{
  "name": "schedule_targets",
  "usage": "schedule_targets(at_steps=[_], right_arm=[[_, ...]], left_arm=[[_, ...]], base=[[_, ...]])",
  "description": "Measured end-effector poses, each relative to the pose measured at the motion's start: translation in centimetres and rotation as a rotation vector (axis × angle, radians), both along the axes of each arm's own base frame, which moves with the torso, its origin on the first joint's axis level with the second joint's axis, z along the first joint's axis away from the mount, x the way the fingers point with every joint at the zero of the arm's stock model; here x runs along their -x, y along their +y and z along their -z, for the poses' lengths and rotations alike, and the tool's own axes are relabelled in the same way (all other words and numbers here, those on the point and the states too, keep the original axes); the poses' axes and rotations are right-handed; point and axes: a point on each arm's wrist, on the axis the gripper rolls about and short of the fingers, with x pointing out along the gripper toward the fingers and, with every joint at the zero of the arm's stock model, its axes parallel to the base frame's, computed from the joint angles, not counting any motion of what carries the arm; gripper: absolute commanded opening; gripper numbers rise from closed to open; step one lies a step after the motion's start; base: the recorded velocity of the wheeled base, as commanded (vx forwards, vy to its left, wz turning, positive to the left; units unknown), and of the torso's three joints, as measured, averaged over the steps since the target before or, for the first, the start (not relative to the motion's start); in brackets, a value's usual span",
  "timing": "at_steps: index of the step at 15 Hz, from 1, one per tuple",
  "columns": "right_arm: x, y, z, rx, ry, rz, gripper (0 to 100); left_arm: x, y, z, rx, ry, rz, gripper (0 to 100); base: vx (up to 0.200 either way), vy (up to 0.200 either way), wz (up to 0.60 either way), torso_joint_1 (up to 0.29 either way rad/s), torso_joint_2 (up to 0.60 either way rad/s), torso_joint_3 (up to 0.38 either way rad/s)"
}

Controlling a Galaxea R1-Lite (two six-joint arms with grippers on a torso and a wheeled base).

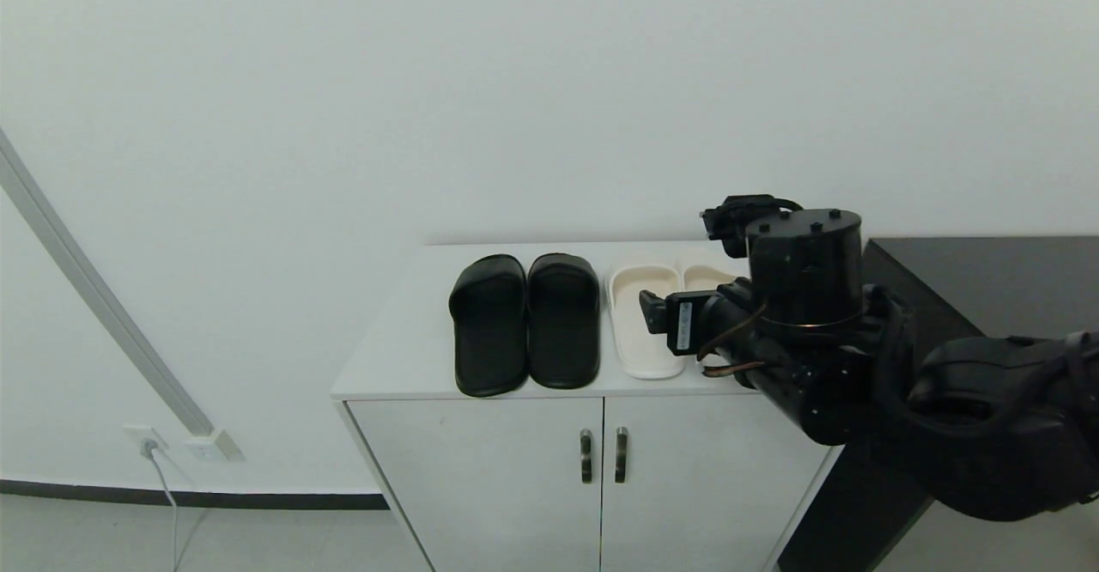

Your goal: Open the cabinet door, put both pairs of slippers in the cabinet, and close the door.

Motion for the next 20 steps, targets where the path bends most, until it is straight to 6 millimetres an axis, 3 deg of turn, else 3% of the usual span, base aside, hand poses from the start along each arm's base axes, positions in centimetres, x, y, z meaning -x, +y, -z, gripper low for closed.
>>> schedule_targets(at_steps=[9,20], right_arm=[[-6.0,-0.1,3.7,0.026,-0.026,0.085,100],[-10.8,1.4,4.5,0.036,-0.009,0.12,100]], left_arm=[[0.0,0.0,0.0,0.0,0.001,0.0,0],[0.0,0.0,0.0,0.0,0.0,-0.001,0]], base=[[0.0,0.0,0.0,0.0,0.0,0.0],[0.0,0.0,0.0,0.0,0.0,0.0]])
